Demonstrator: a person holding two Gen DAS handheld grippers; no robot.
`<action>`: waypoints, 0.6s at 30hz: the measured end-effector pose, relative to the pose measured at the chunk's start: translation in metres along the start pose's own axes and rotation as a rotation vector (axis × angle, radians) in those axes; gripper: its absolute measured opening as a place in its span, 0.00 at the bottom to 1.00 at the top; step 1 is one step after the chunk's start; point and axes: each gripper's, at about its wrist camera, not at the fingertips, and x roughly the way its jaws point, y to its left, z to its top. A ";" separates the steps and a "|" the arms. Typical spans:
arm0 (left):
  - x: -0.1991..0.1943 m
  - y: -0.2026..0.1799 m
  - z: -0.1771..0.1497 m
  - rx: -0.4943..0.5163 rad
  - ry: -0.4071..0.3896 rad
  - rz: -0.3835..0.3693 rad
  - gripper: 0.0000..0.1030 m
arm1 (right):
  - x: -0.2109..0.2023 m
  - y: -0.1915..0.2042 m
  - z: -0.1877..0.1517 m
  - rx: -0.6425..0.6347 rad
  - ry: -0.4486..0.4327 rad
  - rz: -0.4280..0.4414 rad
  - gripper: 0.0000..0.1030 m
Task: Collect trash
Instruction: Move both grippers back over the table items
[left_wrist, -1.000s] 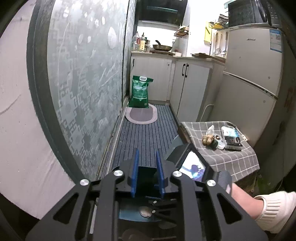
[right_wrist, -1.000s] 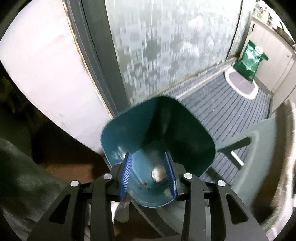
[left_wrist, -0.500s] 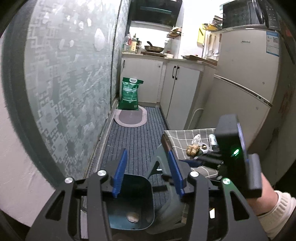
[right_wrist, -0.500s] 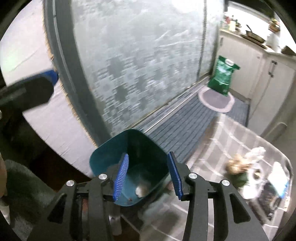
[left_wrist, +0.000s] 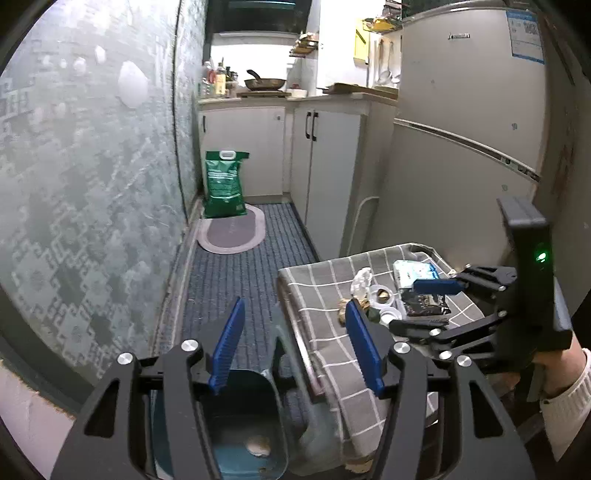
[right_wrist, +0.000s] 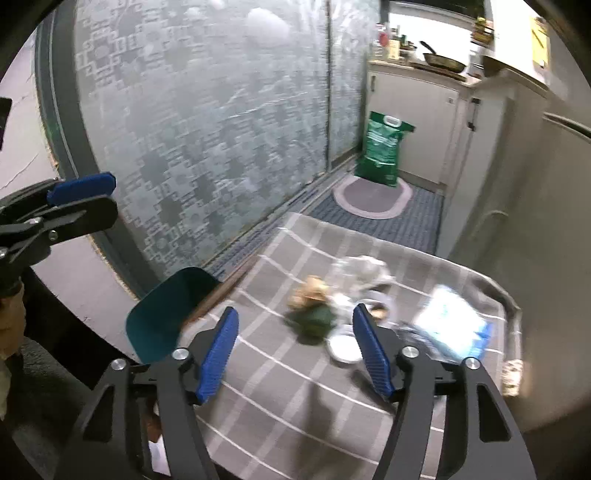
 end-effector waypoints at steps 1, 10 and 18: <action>0.006 -0.002 0.001 0.000 0.008 -0.008 0.59 | -0.002 -0.006 -0.002 0.005 -0.002 -0.008 0.67; 0.058 -0.023 -0.001 0.021 0.089 -0.081 0.60 | -0.010 -0.052 -0.022 0.043 0.002 -0.019 0.73; 0.105 -0.043 -0.022 0.127 0.171 -0.018 0.60 | -0.015 -0.073 -0.035 0.066 0.006 -0.020 0.74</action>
